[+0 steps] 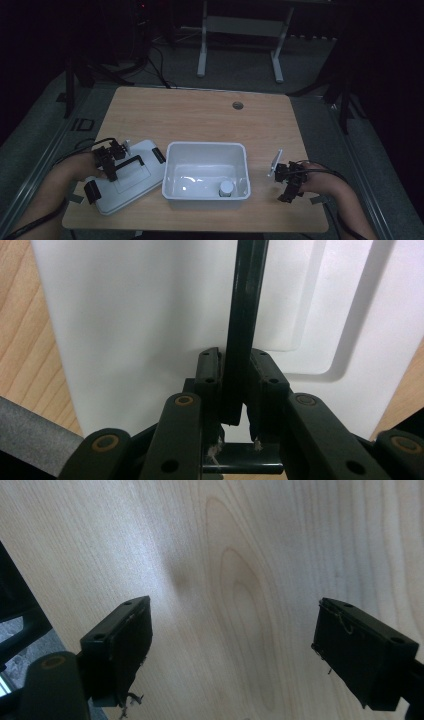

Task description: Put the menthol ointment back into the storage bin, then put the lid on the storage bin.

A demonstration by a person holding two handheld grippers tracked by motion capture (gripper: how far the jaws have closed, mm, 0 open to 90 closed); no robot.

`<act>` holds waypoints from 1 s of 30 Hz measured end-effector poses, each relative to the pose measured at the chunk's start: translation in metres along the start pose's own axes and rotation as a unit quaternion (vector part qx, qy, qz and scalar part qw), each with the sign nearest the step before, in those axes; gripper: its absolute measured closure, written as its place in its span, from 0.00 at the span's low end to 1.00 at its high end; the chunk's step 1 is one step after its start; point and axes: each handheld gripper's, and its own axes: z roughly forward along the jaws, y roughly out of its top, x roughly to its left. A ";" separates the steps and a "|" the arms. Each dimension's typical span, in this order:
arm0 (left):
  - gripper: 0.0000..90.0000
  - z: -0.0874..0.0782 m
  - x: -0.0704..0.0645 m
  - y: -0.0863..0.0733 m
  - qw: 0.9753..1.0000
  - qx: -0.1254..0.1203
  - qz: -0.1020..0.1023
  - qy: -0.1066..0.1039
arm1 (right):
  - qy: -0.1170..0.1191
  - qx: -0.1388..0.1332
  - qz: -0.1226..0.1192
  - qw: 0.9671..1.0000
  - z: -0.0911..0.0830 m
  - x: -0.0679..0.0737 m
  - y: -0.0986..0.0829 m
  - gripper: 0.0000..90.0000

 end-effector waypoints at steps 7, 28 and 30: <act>0.93 -0.002 -0.004 0.002 1.000 0.009 0.011 0.010 | 0.003 -0.001 0.003 1.000 0.004 0.001 -0.003 0.17; 0.93 -0.045 -0.003 -0.019 0.999 -0.015 0.028 -0.018 | -0.001 0.004 0.007 1.000 -0.002 -0.001 -0.002 0.18; 0.93 -0.051 -0.004 -0.022 0.999 -0.018 0.030 -0.018 | -0.001 0.003 0.006 1.000 -0.002 -0.001 -0.001 0.17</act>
